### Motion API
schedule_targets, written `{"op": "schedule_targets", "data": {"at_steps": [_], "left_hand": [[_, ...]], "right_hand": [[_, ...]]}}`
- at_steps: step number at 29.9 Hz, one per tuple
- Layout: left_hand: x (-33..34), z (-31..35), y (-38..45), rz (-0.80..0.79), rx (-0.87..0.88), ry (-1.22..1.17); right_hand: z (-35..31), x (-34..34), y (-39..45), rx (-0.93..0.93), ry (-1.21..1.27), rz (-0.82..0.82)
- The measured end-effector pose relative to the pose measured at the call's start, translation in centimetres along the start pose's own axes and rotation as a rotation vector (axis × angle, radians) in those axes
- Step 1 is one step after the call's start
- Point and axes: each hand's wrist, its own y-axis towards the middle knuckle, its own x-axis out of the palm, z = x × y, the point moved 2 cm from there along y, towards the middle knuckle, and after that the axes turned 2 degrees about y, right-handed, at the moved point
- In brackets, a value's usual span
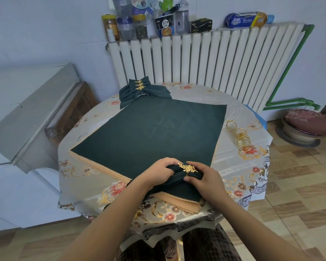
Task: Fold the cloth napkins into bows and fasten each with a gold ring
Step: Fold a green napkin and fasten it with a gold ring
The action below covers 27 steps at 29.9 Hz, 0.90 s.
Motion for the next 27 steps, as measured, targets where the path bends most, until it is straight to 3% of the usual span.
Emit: {"op": "schedule_targets", "data": {"at_steps": [6,16,20,23,27], "left_hand": [[-0.2,-0.1,0.1,-0.055,0.016,0.079],[-0.4,-0.4,-0.2,-0.113,-0.009,-0.067],[0.3,-1.8,-0.2,-0.031,0.071,0.031],[1.1,-1.6,-0.1,0.039,0.182,0.304],[2.1,-1.0,-0.1,0.321,0.305,0.353]], "right_hand": [[0.2,-0.2,-0.3,-0.003,0.042,-0.011],[0.4,-1.1,0.6,-0.056,0.032,-0.176],[0.5,-1.5,1.0,-0.080,0.037,-0.213],[0.4,-2.0,0.9,-0.095,0.067,-0.252],[0.7,-2.0,0.8,-0.092,0.101,-0.228]]}}
